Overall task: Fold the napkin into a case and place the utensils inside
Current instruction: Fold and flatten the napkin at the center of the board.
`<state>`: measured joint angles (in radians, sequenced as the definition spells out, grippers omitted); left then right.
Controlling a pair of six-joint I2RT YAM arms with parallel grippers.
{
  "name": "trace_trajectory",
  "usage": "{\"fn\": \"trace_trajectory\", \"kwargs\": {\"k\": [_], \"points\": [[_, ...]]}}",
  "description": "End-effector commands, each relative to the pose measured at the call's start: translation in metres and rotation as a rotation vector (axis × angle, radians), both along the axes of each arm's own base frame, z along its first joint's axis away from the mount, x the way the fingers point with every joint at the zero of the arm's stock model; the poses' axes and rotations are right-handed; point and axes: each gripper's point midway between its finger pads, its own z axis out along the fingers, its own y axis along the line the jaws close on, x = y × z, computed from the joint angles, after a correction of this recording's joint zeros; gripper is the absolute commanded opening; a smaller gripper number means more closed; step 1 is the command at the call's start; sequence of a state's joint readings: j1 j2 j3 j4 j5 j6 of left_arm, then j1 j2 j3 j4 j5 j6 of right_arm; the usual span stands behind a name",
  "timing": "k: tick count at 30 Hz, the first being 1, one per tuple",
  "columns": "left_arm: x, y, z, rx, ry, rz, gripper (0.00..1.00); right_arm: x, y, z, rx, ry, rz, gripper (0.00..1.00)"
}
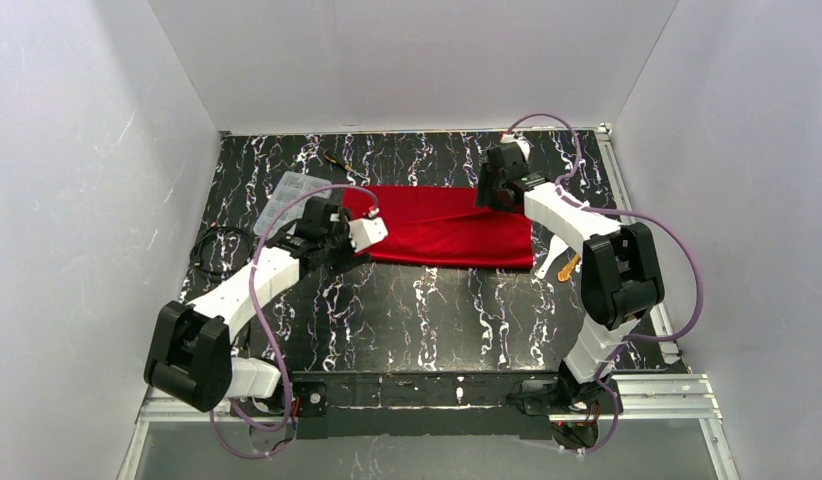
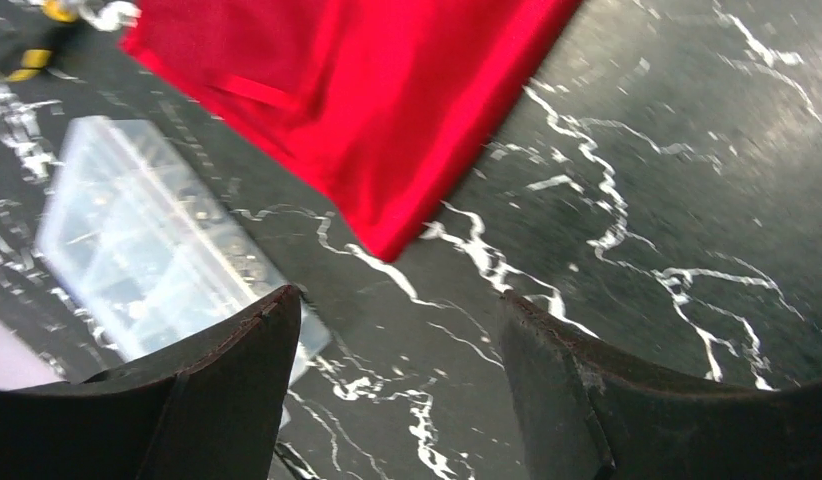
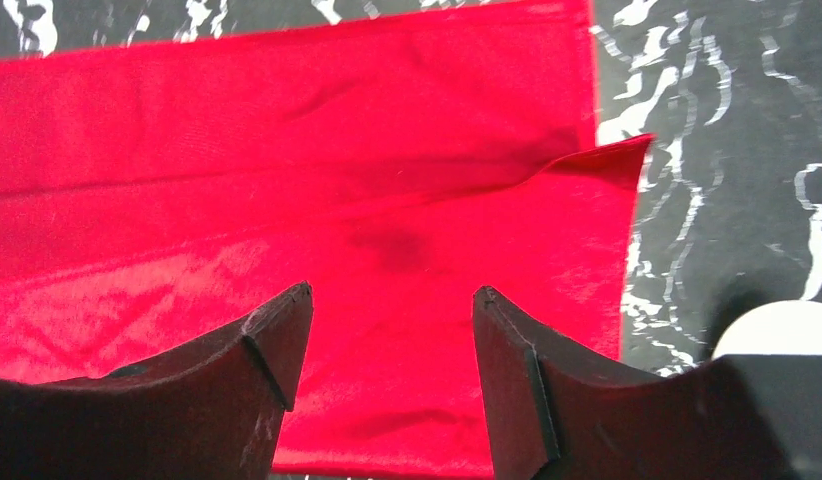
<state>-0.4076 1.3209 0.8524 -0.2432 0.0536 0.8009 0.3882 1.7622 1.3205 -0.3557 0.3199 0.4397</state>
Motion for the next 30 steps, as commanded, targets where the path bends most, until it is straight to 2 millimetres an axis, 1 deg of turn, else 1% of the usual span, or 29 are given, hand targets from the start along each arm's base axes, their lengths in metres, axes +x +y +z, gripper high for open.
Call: {"fn": "trace_trajectory", "kwargs": {"k": [1,3,4,7,9,12,13,14,16,18,19,20,21,22,24,26,27,28,30], "points": [[-0.026,-0.002,-0.027,0.059,0.095,-0.124,0.7,-0.004,0.029,0.004,0.058,-0.021,0.07,0.7],[-0.028,-0.001,-0.034,0.09,0.097,-0.162,0.69,-0.009,0.044,-0.001,0.098,0.005,0.118,0.69],[-0.028,0.0,-0.038,0.102,0.095,-0.174,0.69,-0.013,0.056,-0.005,0.127,0.018,0.144,0.68],[-0.019,0.0,-0.045,0.117,0.037,-0.185,0.65,-0.027,0.1,-0.02,0.16,0.041,0.232,0.64],[-0.019,0.001,-0.047,0.114,0.018,-0.186,0.64,-0.031,0.13,-0.028,0.18,0.059,0.282,0.63],[-0.019,0.002,-0.037,0.085,0.009,-0.15,0.61,-0.033,0.176,-0.031,0.248,0.061,0.363,0.62],[-0.021,0.004,-0.031,0.054,0.018,-0.121,0.6,-0.033,0.189,-0.033,0.266,0.061,0.388,0.63],[-0.023,0.007,-0.024,0.01,0.036,-0.083,0.58,-0.032,0.206,-0.029,0.287,0.052,0.416,0.64],[-0.03,0.014,-0.008,-0.107,0.094,0.016,0.58,-0.034,0.23,-0.03,0.305,0.054,0.461,0.67],[-0.043,0.017,0.001,-0.189,0.156,0.072,0.58,-0.032,0.247,-0.031,0.315,0.055,0.481,0.69],[-0.05,0.017,0.002,-0.206,0.177,0.075,0.59,-0.029,0.252,-0.036,0.318,0.06,0.478,0.69],[-0.055,0.016,0.003,-0.217,0.183,0.07,0.59,-0.029,0.259,-0.034,0.349,0.063,0.491,0.7],[-0.057,0.014,0.004,-0.228,0.184,0.064,0.59,-0.028,0.264,-0.038,0.364,0.071,0.493,0.69],[-0.058,0.013,0.005,-0.233,0.181,0.054,0.59,-0.027,0.267,-0.038,0.378,0.075,0.494,0.69],[-0.059,0.012,0.003,-0.219,0.172,0.02,0.59,-0.026,0.27,-0.04,0.377,0.094,0.497,0.68],[-0.057,0.011,0.0,-0.189,0.142,-0.038,0.6,-0.027,0.262,-0.037,0.364,0.102,0.484,0.68],[-0.057,0.008,-0.003,-0.166,0.126,-0.085,0.59,-0.027,0.255,-0.036,0.362,0.102,0.476,0.68],[-0.057,0.006,-0.008,-0.13,0.107,-0.137,0.59,-0.028,0.247,-0.031,0.363,0.099,0.467,0.69],[-0.051,0.003,-0.018,-0.059,0.057,-0.221,0.6,-0.03,0.224,-0.028,0.362,0.105,0.436,0.69]]}}
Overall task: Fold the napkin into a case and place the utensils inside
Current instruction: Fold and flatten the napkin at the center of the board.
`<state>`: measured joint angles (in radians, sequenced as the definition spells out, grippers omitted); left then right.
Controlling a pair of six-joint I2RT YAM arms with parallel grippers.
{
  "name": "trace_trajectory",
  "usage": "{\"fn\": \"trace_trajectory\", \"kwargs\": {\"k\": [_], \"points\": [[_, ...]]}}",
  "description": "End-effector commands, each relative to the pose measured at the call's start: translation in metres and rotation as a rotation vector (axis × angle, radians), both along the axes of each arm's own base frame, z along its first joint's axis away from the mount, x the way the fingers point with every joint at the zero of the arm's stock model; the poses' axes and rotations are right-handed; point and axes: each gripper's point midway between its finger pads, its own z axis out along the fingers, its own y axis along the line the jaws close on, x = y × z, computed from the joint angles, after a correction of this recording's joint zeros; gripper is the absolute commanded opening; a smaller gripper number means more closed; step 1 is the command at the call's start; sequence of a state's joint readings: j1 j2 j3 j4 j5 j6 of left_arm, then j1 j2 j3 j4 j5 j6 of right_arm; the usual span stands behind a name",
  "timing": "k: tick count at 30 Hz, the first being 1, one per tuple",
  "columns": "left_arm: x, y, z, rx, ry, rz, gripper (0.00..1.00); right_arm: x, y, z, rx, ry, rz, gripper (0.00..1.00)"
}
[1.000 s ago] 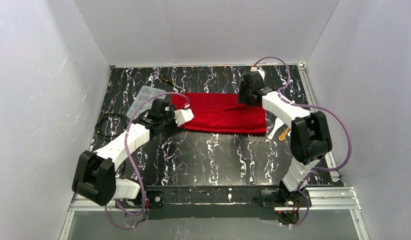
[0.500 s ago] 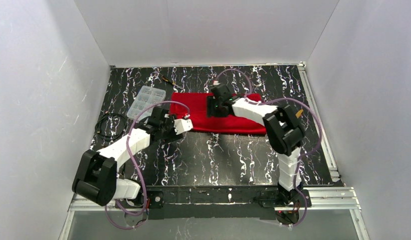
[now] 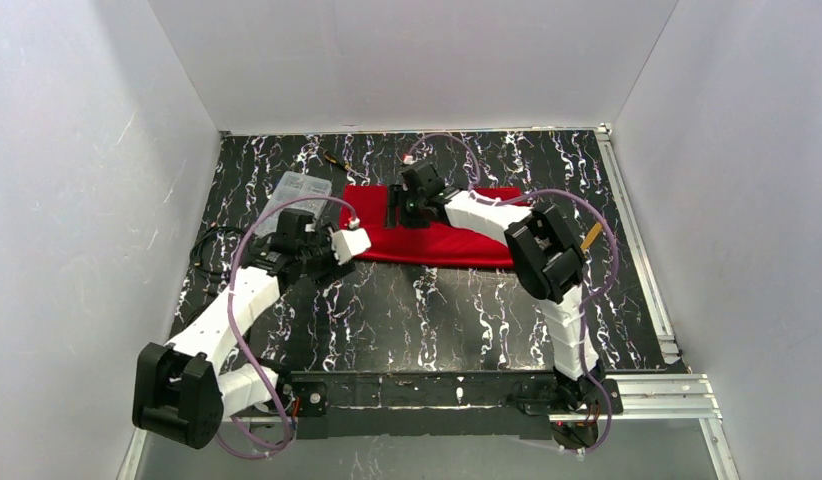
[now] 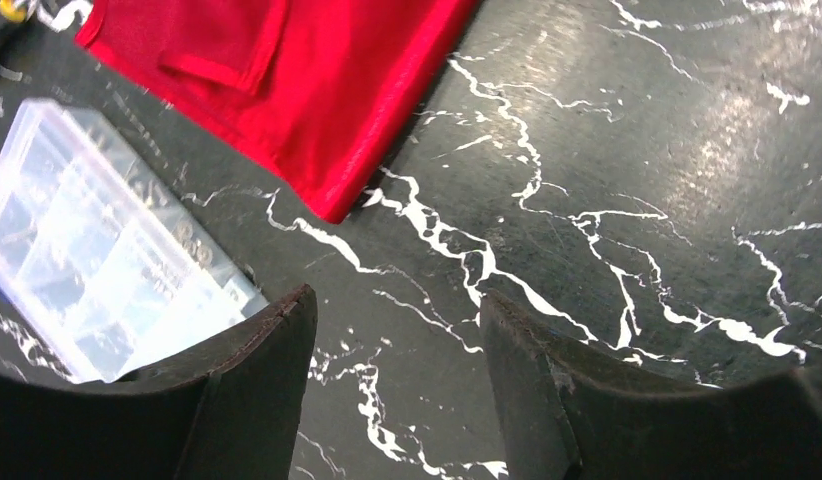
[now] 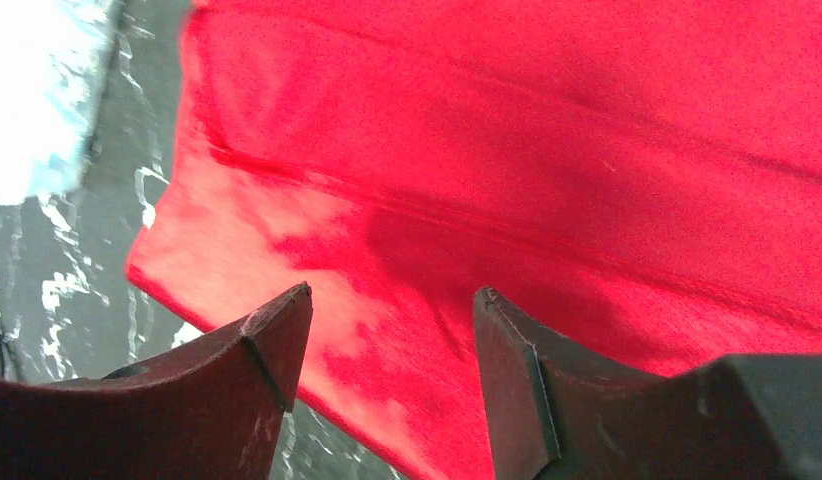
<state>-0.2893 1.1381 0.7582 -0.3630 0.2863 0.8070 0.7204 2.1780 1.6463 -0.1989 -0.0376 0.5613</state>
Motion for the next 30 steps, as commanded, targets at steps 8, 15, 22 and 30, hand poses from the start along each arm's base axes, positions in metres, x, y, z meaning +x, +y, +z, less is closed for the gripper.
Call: {"fn": "trace_trajectory", "kwargs": {"k": [8,15,22,30], "points": [[0.059,-0.008,-0.032,0.278,-0.202,-0.19,0.55,0.004,-0.142,0.053,0.011,-0.012,-0.196,0.7],[0.059,-0.007,-0.055,0.376,-0.146,-0.263,0.58,-0.003,-0.205,0.061,0.038,-0.004,-0.297,0.7],[0.064,-0.011,-0.069,0.392,-0.086,-0.283,0.41,-0.002,-0.221,0.066,0.033,-0.007,-0.323,0.68],[0.045,-0.018,-0.068,0.347,0.01,-0.315,0.0,0.004,-0.23,0.065,0.023,-0.001,-0.349,0.66]]}}
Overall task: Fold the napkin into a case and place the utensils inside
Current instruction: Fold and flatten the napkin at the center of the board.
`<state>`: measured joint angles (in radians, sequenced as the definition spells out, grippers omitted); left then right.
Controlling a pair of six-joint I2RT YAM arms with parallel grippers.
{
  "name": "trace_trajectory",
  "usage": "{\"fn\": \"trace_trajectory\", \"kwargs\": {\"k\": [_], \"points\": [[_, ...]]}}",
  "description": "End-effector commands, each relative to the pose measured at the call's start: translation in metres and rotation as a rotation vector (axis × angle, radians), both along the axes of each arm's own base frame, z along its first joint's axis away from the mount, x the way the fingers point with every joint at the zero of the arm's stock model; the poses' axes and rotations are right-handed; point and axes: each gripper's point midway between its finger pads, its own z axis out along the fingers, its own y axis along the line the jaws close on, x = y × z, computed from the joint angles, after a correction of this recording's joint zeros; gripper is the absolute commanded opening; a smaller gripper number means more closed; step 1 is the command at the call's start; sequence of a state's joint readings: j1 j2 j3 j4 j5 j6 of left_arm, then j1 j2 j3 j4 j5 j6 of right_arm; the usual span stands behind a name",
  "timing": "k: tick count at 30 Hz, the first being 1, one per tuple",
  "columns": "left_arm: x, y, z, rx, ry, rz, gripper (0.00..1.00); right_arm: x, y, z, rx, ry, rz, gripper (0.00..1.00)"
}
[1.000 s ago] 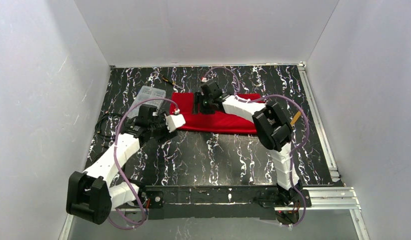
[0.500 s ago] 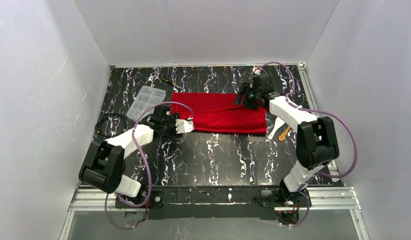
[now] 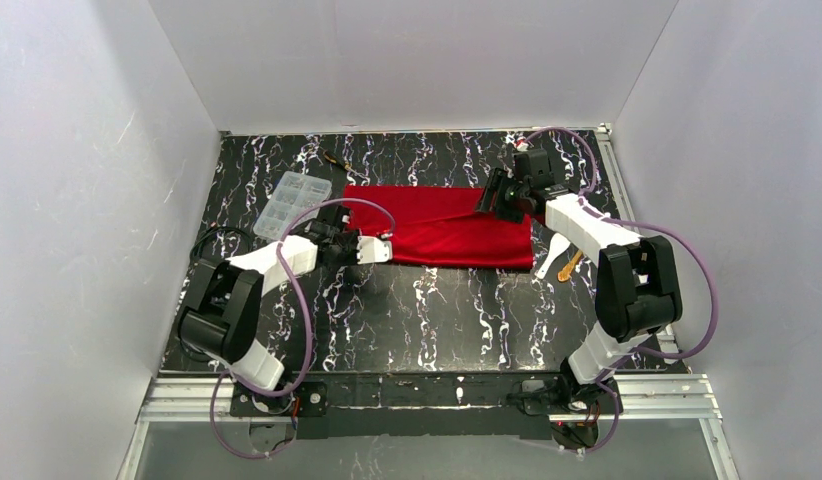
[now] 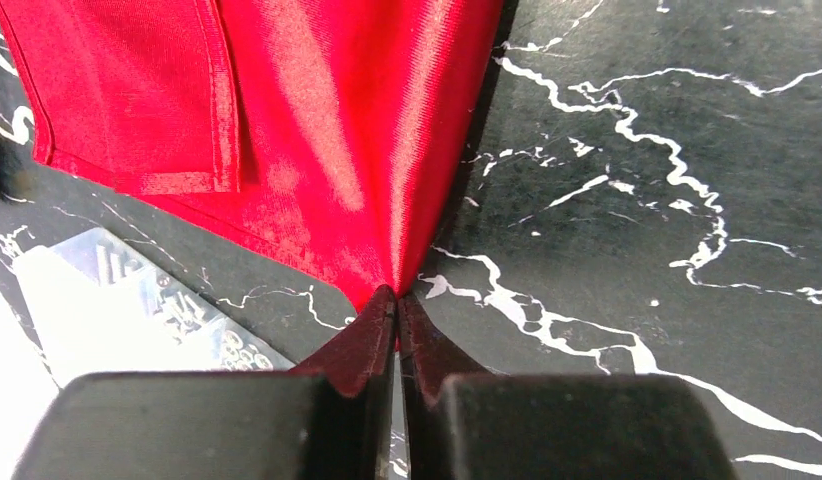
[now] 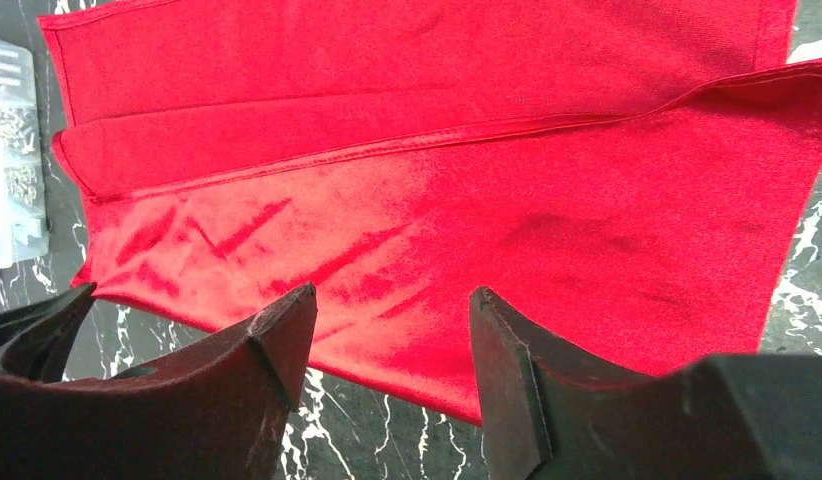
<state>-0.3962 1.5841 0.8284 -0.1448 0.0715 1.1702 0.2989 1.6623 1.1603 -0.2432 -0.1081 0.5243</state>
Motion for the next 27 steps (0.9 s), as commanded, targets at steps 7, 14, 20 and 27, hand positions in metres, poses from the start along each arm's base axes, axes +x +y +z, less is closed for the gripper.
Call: {"fn": "trace_trajectory", "kwargs": {"k": [7,14,20,27], "points": [[-0.065,-0.009,0.017,-0.077,0.182,-0.115,0.0,-0.006,-0.015,-0.002,-0.04,0.017,-0.018,0.63],[-0.107,-0.004,0.019,-0.051,0.238,-0.187,0.0,-0.027,-0.031,-0.004,-0.086,0.037,-0.056,0.62],[-0.164,0.021,0.005,0.028,0.322,-0.249,0.03,-0.048,-0.044,-0.002,-0.1,0.04,-0.109,0.65],[-0.168,0.017,0.036,-0.035,0.324,-0.163,0.76,-0.04,-0.051,0.003,-0.128,0.013,-0.15,0.66]]}}
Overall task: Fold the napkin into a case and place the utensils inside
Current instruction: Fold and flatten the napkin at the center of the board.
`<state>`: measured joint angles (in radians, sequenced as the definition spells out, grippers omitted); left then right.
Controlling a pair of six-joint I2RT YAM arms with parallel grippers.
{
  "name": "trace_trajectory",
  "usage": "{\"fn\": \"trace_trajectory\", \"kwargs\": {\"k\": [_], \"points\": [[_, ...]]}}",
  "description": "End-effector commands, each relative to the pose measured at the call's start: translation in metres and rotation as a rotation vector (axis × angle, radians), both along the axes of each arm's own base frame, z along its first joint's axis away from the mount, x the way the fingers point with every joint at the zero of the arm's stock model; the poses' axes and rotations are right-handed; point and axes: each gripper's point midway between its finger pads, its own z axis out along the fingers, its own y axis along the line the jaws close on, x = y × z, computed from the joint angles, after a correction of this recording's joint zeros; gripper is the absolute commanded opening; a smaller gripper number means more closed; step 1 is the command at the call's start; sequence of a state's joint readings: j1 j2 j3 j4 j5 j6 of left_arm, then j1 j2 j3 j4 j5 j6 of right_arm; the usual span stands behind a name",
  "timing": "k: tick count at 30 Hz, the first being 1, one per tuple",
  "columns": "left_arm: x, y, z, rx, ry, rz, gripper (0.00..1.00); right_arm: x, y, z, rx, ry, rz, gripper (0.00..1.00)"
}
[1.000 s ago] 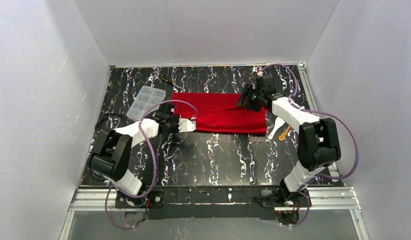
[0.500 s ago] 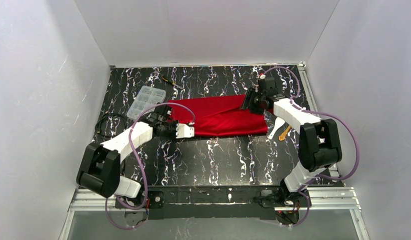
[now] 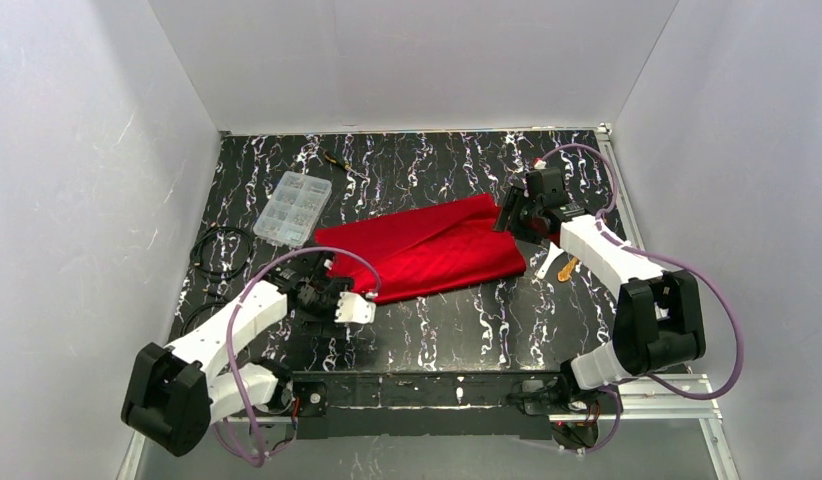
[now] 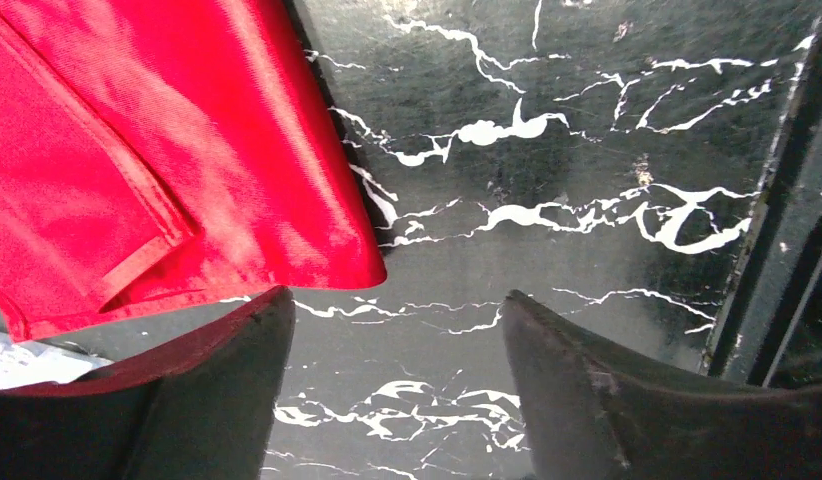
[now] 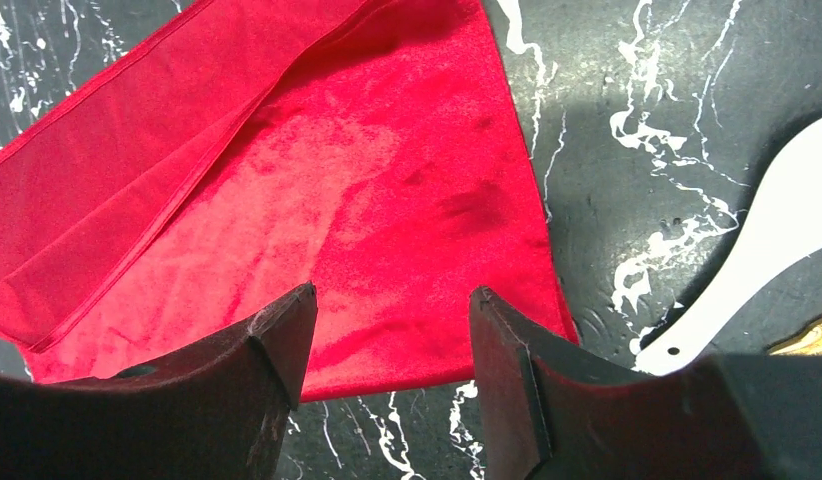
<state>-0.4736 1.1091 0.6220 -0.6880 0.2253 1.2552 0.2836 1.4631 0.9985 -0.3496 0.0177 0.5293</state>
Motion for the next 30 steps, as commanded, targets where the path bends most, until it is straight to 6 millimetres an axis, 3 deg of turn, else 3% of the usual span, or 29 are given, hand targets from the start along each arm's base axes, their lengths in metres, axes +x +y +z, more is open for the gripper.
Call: {"fn": "trace_trajectory", "kwargs": {"k": [1,5,7,10,15,21,30], "points": [[-0.004,-0.009,0.035,-0.052,0.054,0.085,0.84,0.015,-0.005,0.008,-0.023,-0.031,-0.044,0.66],[0.004,-0.024,0.07,-0.124,0.098,0.173,0.87,0.042,0.0,0.012,-0.03,-0.048,-0.048,0.66],[0.02,-0.031,0.086,-0.174,0.081,0.218,0.87,0.056,0.0,0.014,-0.047,-0.062,-0.054,0.66],[0.046,-0.032,0.093,-0.198,0.101,0.291,0.85,0.075,-0.002,0.014,-0.078,-0.08,-0.063,0.66],[0.069,-0.03,0.06,-0.128,0.111,0.255,0.8,0.095,-0.005,-0.004,-0.08,-0.071,-0.052,0.68],[0.098,-0.016,0.019,-0.015,-0.092,0.056,0.77,0.102,-0.006,-0.026,-0.036,-0.039,-0.037,0.67],[0.133,-0.018,0.002,0.033,-0.295,-0.123,0.72,0.11,-0.002,-0.028,-0.026,-0.043,-0.026,0.67]]}}
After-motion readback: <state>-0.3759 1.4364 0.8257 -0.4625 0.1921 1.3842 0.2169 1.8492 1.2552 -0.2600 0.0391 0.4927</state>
